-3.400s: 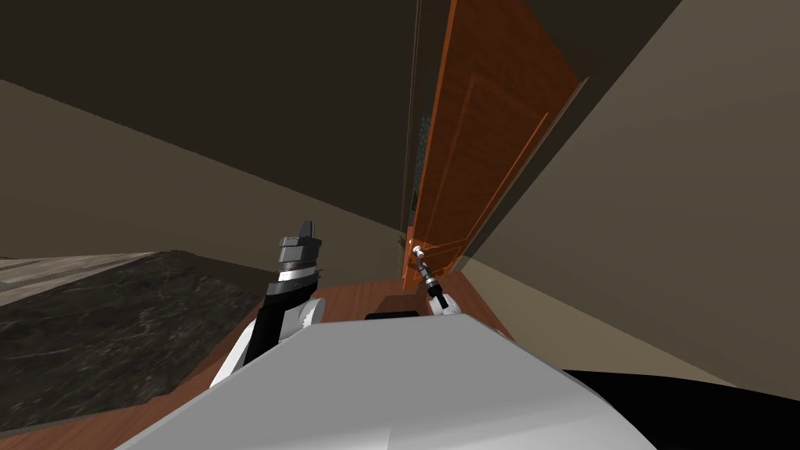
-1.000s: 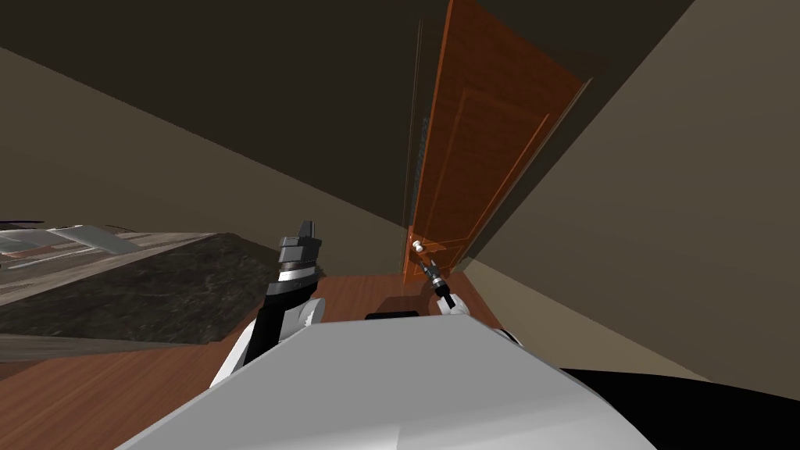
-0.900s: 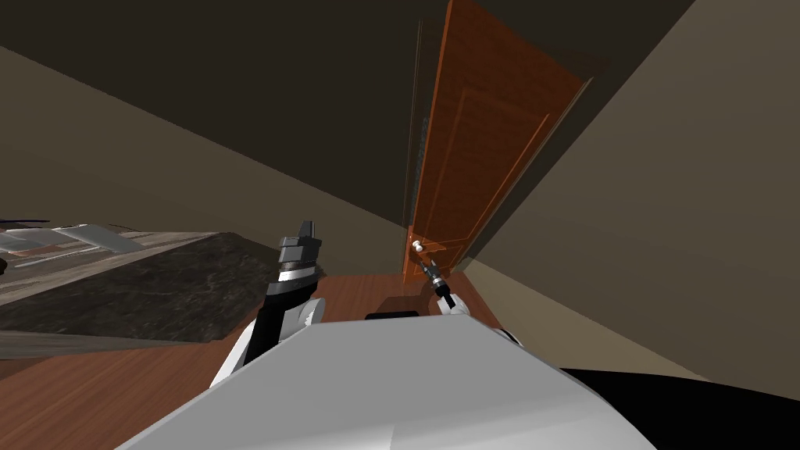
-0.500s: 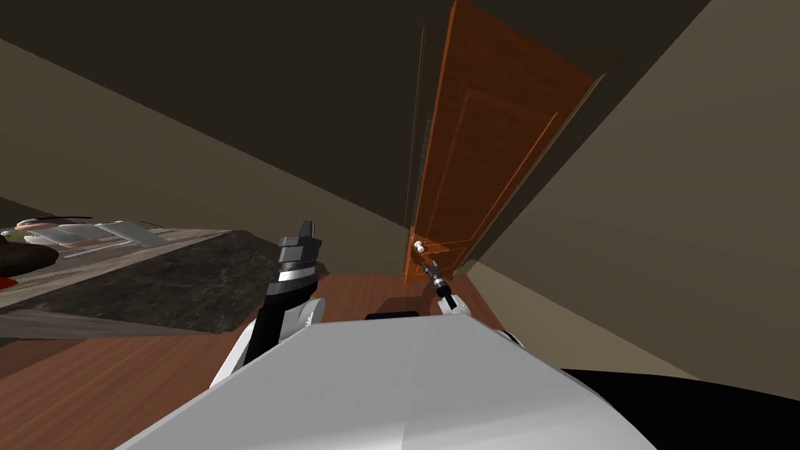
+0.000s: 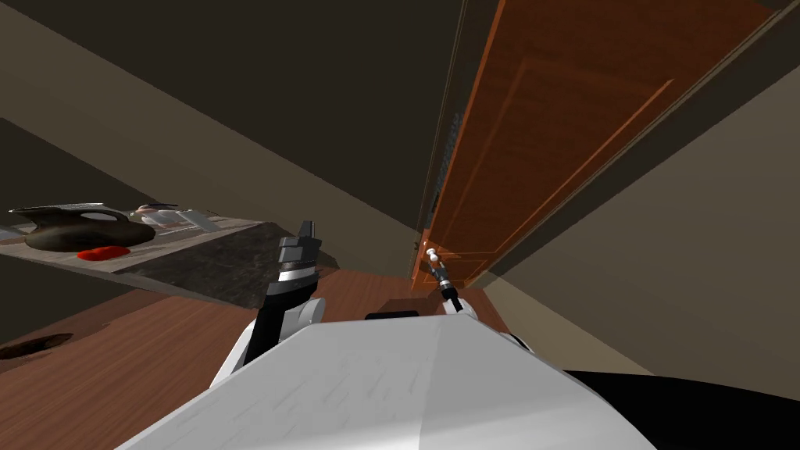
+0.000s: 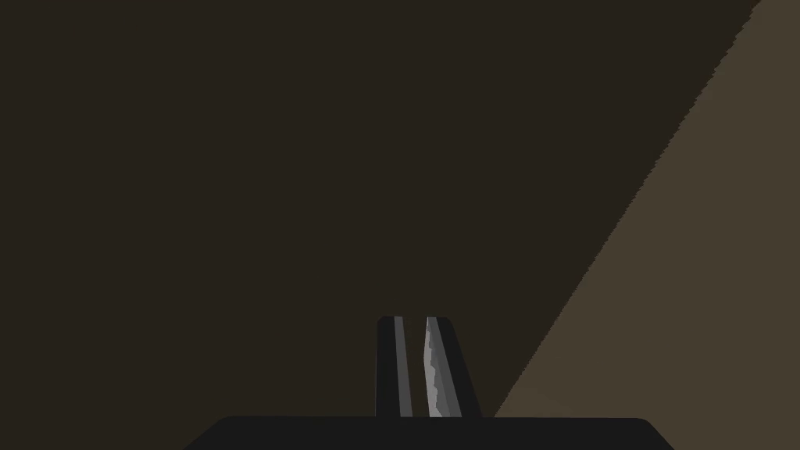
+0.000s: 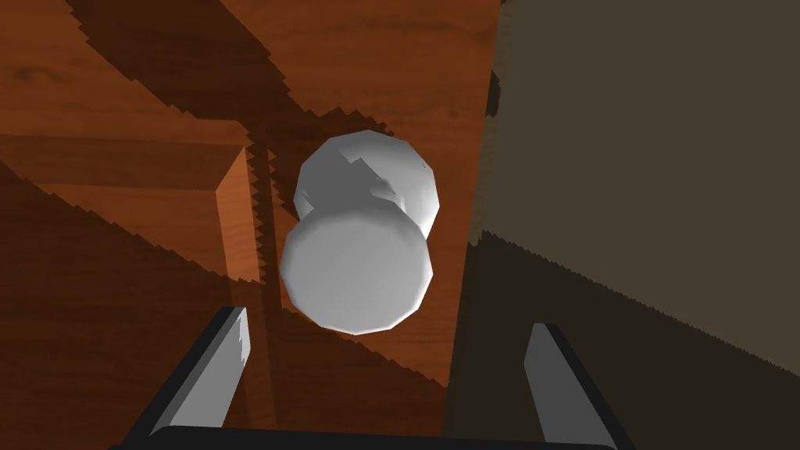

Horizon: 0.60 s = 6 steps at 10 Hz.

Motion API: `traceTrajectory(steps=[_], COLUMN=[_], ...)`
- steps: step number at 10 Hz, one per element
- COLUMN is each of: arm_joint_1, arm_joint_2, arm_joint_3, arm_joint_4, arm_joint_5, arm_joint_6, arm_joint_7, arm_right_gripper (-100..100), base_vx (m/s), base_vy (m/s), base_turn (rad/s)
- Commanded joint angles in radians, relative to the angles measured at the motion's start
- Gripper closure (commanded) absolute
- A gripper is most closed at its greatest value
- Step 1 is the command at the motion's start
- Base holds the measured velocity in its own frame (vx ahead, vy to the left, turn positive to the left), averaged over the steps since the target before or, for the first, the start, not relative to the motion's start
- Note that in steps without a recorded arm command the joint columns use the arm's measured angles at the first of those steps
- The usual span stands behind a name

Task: Pull the door open

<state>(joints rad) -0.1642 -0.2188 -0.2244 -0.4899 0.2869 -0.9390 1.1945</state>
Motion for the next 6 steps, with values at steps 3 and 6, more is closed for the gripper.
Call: traceTrajectory(steps=[3, 6], arm_joint_1=[0.008, 0.021], arm_joint_2=[-0.016, -0.027], arm_joint_3=[-0.016, -0.026], arm_joint_4=[0.005, -0.006], arm_joint_5=[-0.043, -0.071], arm_joint_6=[0.002, 0.011], arm_joint_7=[0.015, 0.02], arm_right_gripper=[-100, -100], base_vx=[0.094, 0.064], base_vy=[-0.01, -0.029], base_turn=[0.153, 0.178])
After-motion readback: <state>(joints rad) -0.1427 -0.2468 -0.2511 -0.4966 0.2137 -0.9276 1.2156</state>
